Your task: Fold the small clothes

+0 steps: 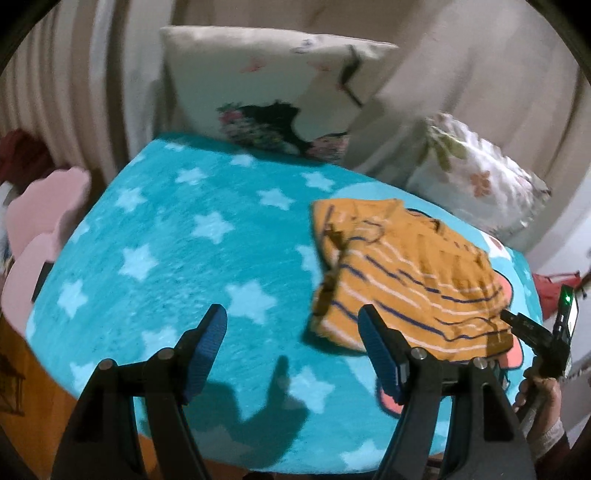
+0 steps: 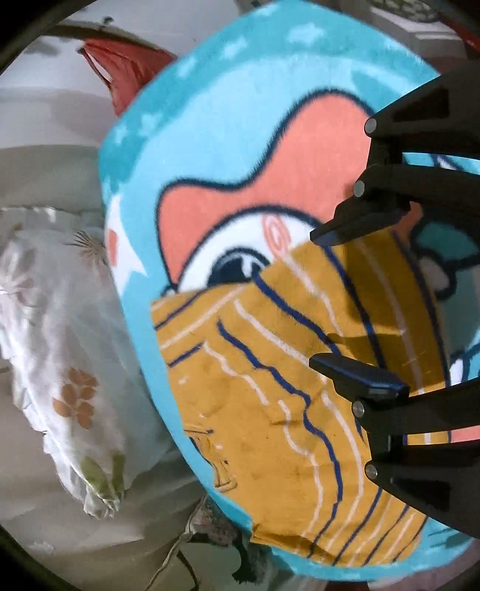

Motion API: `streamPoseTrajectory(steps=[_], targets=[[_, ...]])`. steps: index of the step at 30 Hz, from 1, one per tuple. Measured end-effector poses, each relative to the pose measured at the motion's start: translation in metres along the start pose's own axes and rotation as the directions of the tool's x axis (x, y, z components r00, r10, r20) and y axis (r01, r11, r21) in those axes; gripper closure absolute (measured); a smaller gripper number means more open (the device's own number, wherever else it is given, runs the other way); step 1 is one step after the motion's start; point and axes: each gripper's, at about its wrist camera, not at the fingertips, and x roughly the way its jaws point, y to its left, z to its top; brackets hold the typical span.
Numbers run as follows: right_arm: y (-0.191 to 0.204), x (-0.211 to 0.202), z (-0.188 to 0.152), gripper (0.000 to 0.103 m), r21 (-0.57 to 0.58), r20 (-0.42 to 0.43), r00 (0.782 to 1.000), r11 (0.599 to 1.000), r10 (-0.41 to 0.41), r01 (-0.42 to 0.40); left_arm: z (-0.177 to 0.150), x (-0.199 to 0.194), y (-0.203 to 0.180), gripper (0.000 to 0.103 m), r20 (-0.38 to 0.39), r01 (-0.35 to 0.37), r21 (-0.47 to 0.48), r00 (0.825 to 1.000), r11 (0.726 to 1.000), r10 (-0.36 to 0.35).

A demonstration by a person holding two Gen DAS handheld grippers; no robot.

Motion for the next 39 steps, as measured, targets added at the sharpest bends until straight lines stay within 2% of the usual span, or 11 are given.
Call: streamPoseTrajectory(steps=[5,9,12,14,21,26,29,32,35,37,39], targets=[[0.004,-0.009,-0.018,0.038,0.006,0.004,1.0,1.0,0.002,-0.002,0.001,-0.013,-0.007,0.019,0.08,-0.028,0.061,0.997,0.998,0.023],[0.01,-0.007,-0.033,0.038,0.022,-0.015,1.0,1.0,-0.017,0.018,0.001,-0.026,0.004,0.01,0.173,-0.111,0.08,0.98,0.991,0.096],[0.012,-0.012,-0.041,0.037,0.036,-0.03,0.999,0.999,-0.026,0.027,-0.002,-0.031,0.018,0.009,0.209,-0.162,0.081,0.967,0.984,0.142],[0.018,-0.014,-0.047,0.037,0.028,-0.049,0.998,0.999,-0.034,0.035,-0.005,-0.03,0.029,0.009,0.211,-0.169,0.06,0.965,0.984,0.153],[0.043,-0.025,-0.071,0.037,-0.049,-0.089,0.996,0.999,-0.026,0.021,-0.013,-0.031,0.053,0.01,0.149,-0.114,-0.056,0.981,0.992,0.121],[0.053,-0.032,-0.069,0.037,-0.064,-0.088,0.996,0.998,0.019,-0.024,-0.017,-0.056,0.052,0.009,0.213,-0.148,-0.069,0.964,0.987,0.159],[0.06,-0.039,-0.07,0.037,-0.1,-0.082,0.995,0.993,0.057,-0.065,-0.023,-0.077,0.048,0.009,0.274,-0.185,-0.073,0.941,0.98,0.198],[0.064,-0.045,-0.076,0.035,-0.152,-0.085,0.993,0.984,0.081,-0.093,-0.03,-0.103,0.039,0.003,0.355,-0.224,-0.112,0.901,0.968,0.249],[0.056,-0.047,-0.086,0.035,-0.198,-0.102,0.992,0.976,0.072,-0.091,-0.035,-0.132,0.02,0.0,0.455,-0.258,-0.132,0.842,0.957,0.289],[0.043,-0.05,-0.092,0.035,-0.2,-0.107,0.992,0.975,0.074,-0.094,-0.036,-0.149,0.001,0.0,0.534,-0.293,-0.119,0.787,0.949,0.31],[0.027,-0.052,-0.099,0.035,-0.212,-0.109,0.991,0.972,0.076,-0.098,-0.037,-0.166,-0.025,0.0,0.612,-0.293,-0.081,0.74,0.953,0.279]])
